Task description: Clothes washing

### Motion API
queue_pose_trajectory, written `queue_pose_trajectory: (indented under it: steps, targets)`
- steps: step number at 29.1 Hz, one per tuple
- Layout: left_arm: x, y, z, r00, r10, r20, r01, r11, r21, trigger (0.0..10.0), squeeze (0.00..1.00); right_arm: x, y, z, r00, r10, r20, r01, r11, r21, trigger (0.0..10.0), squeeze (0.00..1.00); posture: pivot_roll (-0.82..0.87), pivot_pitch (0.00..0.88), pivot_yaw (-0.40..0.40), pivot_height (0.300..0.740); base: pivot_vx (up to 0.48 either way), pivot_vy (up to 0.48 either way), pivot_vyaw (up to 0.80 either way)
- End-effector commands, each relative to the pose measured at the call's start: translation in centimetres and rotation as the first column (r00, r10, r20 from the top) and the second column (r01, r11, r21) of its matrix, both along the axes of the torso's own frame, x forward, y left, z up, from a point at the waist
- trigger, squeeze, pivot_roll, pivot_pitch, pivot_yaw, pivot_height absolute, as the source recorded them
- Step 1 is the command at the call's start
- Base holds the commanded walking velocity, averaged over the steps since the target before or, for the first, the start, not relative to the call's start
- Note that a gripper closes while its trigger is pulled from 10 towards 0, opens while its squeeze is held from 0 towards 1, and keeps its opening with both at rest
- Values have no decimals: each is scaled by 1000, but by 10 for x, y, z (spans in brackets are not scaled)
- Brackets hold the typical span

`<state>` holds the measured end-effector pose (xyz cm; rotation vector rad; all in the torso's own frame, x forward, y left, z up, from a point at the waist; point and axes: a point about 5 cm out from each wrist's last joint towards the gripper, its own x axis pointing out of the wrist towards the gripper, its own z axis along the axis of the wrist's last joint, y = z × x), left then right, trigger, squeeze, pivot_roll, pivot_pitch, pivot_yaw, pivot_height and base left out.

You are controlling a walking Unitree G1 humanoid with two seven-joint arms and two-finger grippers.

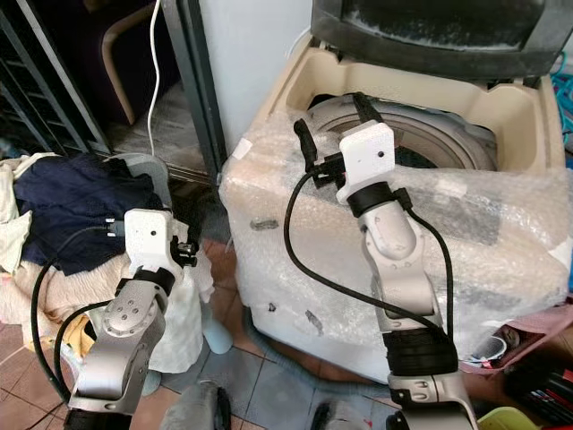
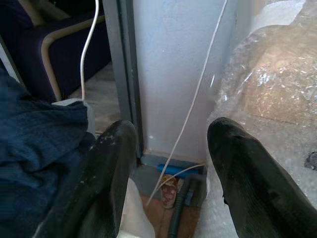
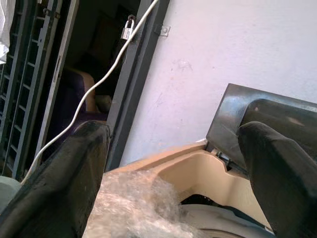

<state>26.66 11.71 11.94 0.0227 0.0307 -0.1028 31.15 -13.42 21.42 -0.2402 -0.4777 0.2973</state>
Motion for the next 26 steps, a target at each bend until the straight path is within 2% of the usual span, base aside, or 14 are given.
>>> queue_pose_trajectory:
  steps: [1,12,18,19,20,21,22,23,24,26]
  targets:
    - [-1,6,-3,999,28,-21,-27,1000,15,10000,0,-2,8,4,1000,12,10,-12,1000,2,10000,1000,-5,96,24,740,0,480,800]
    - [-2,5,-2,1000,8,-6,-8,1000,23,10000,0,-4,17,14,1000,14,21,-14,1000,17,10000,1000,-10,96,22,740,0,467,800]
    - [-1,3,2,1000,-10,23,10,1000,9,10000,0,-5,19,5,999,29,-24,-29,1000,11,10000,1000,-12,93,22,740,0,0,661]
    - [-1,3,2,1000,-13,28,13,1000,10,10000,0,-6,20,2,999,35,-40,-35,999,9,10000,937,-12,93,22,740,0,0,0]
    - [-1,4,3,999,-15,33,14,1000,11,10000,0,-6,21,-7,995,48,-86,-48,999,2,10000,541,-12,92,22,740,0,0,0]
    - [-1,4,3,999,-15,33,14,1000,11,10000,0,-6,21,-7,995,48,-86,-48,999,2,10000,541,-12,92,22,740,0,0,0]
    - [-1,4,4,999,-15,36,14,1000,13,10000,0,-7,22,-16,991,55,-125,-56,998,-6,10000,0,-12,92,22,740,0,0,0]
    - [-1,4,4,999,-15,36,14,1000,13,10000,0,-7,22,-16,991,55,-125,-56,998,-6,10000,0,-12,92,22,740,0,0,0]
    - [-1,6,4,999,-9,38,8,1000,9,10000,0,-10,22,-36,976,54,-210,-58,998,-14,10000,0,-8,93,21,740,0,0,0]
    - [-1,7,3,999,-4,38,4,1000,5,10000,0,-15,21,-58,950,40,-309,-43,999,-3,10000,0,-7,92,19,740,0,0,0]
